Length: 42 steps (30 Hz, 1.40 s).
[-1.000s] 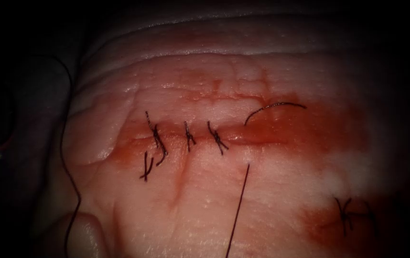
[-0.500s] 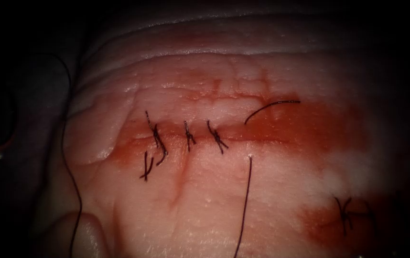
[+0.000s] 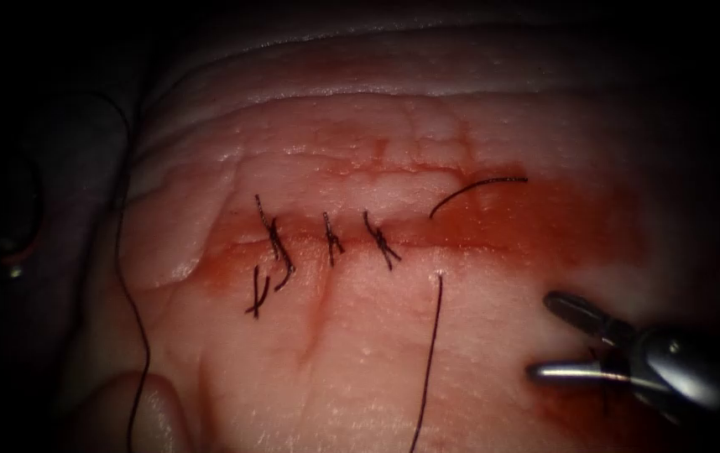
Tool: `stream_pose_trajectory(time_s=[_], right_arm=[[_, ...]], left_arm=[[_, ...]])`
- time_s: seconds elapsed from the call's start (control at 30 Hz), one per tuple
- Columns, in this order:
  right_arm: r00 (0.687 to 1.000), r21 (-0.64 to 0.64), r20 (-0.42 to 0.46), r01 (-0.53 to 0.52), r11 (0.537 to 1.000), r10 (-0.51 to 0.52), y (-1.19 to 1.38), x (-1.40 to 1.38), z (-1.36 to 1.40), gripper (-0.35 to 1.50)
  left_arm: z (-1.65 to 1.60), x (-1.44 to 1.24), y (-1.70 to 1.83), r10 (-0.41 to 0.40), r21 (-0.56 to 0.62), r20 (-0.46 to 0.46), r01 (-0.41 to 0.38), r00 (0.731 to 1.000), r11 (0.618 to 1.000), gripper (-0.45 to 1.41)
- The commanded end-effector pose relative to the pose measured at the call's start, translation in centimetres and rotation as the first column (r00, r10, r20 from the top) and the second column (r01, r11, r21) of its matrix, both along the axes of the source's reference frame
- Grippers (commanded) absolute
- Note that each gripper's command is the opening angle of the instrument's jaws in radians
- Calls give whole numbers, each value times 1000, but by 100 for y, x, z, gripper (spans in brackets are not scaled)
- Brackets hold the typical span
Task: Wound Closure
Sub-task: Adjust the suture tail sticking out of the top of the wound.
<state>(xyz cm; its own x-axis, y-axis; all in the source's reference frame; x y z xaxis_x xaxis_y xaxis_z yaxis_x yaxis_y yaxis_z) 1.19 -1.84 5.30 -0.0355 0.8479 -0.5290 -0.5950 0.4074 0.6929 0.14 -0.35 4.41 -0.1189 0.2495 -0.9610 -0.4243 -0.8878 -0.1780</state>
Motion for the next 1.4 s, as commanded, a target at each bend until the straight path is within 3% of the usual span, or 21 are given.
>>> stream_pose_trajectory(time_s=[0.03, 0.07, 0.17, 0.23, 0.3, 0.37, 0.6, 0.83, 1.2, 1.4], right_arm=[[1000, 12, -3, -8, 1000, 8, 3, 9, 11, 82], [997, 94, -18, -72, 993, 74, 16, 8, 26, 79], [993, 137, -20, -109, 985, 113, 27, 8, 38, 77], [988, 173, -26, -144, 974, 150, 37, 8, 50, 86], [983, 214, -46, -162, 963, 176, 45, 9, 60, 79], [979, 246, -65, -171, 954, 193, 50, 9, 68, 69], [967, 310, -64, -217, 926, 248, 64, 10, 99, 71], [965, 358, -33, -232, 904, 261, 72, 9, 122, 72], [962, 375, -42, -236, 896, 271, 76, 17, 130, 76], [949, 447, -66, -250, 859, 310, 79, 26, 135, 69]], left_arm=[[6, -6, -3, 1, 0, 2, -1, 1000, 1000, -45], [9, -11, -4, 8, -1, -1, -8, 1000, 1000, -45], [13, -17, -5, 16, -4, -1, -16, 1000, 1000, -45], [19, -24, -7, 20, -2, 0, -20, 1000, 1000, -45], [26, -30, -10, 29, 7, 0, -29, 1000, 1000, -45], [31, -35, -11, 34, 9, 0, -34, 999, 999, -45], [44, -52, -19, 60, 23, -5, -60, 998, 998, -45], [42, -52, -20, 59, 28, -2, -59, 998, 998, -45], [42, -52, -20, 59, 27, -2, -59, 998, 998, -45], [42, -50, -20, 62, 29, -3, -62, 998, 998, -45]])
